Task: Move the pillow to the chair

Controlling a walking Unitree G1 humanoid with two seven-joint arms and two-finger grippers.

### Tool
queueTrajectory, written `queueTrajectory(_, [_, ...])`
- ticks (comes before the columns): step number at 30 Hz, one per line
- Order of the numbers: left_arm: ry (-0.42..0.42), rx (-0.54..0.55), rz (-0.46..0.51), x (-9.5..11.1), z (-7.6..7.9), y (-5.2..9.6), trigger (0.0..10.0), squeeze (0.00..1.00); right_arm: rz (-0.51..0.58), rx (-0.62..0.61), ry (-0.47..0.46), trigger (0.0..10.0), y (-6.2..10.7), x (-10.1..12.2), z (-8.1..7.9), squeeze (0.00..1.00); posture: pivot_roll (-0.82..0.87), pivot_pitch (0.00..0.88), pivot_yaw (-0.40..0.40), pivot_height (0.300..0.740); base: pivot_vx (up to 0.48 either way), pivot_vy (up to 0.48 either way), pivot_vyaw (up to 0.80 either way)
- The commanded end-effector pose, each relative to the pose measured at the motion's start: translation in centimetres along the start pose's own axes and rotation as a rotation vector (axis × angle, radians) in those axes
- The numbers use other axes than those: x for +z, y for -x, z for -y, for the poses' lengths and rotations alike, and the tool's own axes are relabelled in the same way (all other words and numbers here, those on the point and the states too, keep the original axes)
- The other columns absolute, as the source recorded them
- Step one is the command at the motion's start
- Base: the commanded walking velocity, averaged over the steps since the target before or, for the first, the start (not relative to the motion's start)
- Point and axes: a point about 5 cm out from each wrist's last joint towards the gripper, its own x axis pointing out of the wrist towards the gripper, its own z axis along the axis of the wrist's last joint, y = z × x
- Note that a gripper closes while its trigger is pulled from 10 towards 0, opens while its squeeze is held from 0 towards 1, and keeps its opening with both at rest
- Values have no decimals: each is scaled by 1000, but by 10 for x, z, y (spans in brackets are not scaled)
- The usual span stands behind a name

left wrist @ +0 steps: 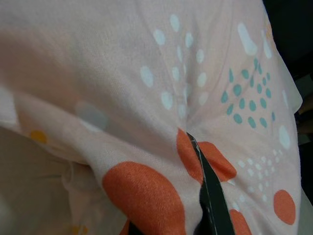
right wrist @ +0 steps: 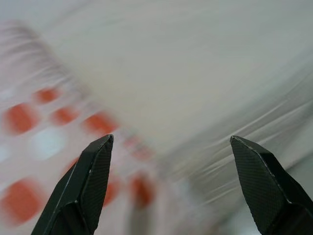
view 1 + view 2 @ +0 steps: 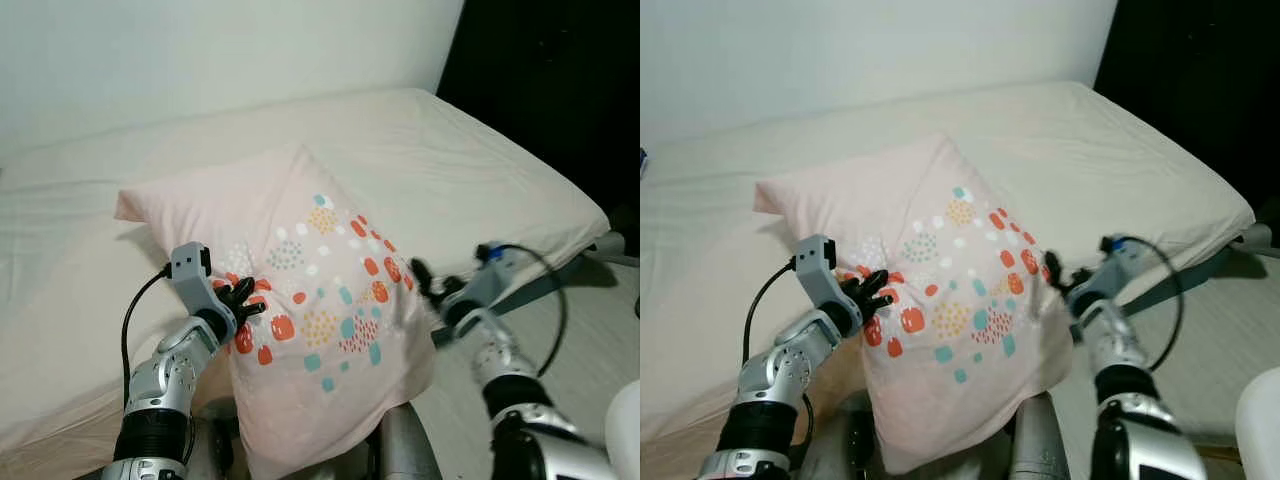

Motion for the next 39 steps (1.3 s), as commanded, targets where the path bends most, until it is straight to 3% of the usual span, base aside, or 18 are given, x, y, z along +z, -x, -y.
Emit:
queueTrajectory(1, [-1,-21,-17,-3,7,-4,0,0,-71,-19,78,10000,0,-12,-2,0,-86,93,-29,574,0,0,0])
queueTrajectory(3, [-7,-21,-24,-3,7,-5,0,0,-154,-25,158,10000,0,-23,-3,0,-86,95,-25,574,0,0,0])
queueTrajectory(5, [-8,-22,-26,-4,7,-5,0,0,-178,-26,168,10000,1,-27,-3,0,-86,95,-25,574,0,0,0])
queueTrajectory(9, [-7,-27,-26,-4,9,-7,0,0,-314,-39,248,10000,11,-58,-1,0,-86,95,-20,574,0,0,0])
queueTrajectory(17, [-9,-39,-26,-2,12,-9,0,0,-428,-136,221,10000,31,-92,18,0,-71,100,-9,574,0,0,0])
queueTrajectory(20, [-9,-41,-25,-1,13,-9,0,0,-402,-210,169,10000,32,-89,26,0,-71,101,-11,574,0,0,0])
queueTrajectory(23, [-2,-47,-20,0,14,-9,0,0,-315,-259,-46,10000,29,-79,29,0,-69,104,-12,574,0,0,0])
queueTrajectory(24, [9,-49,-16,0,14,-9,0,0,-252,-216,-194,10000,24,-72,24,0,-71,105,-13,574,0,0,0])
queueTrajectory(27, [16,-50,-14,0,15,-9,0,0,-212,-169,-276,10000,20,-67,18,0,-71,105,-13,574,0,0,0])
queueTrajectory(28, [35,-61,-8,0,16,-9,0,0,-169,-79,-336,10000,15,-61,6,0,-71,106,-15,574,0,0,0])
queueTrajectory(32, [46,-73,-2,0,18,-8,0,0,-132,19,-316,10000,10,-54,-7,0,-68,109,-18,574,0,0,0])
queueTrajectory(36, [44,-73,-4,-1,20,-8,0,0,-80,199,-212,10000,3,-41,-30,0,-66,111,-23,574,0,0,0])
queueTrajectory(38, [44,-73,-4,-1,20,-8,0,0,-78,245,-127,10000,1,-37,-35,0,-67,113,-23,574,0,0,0])
queueTrajectory(39, [44,-73,-4,-1,20,-8,0,0,-78,245,-127,10000,1,-37,-35,0,-67,113,-23,574,0,0,0])
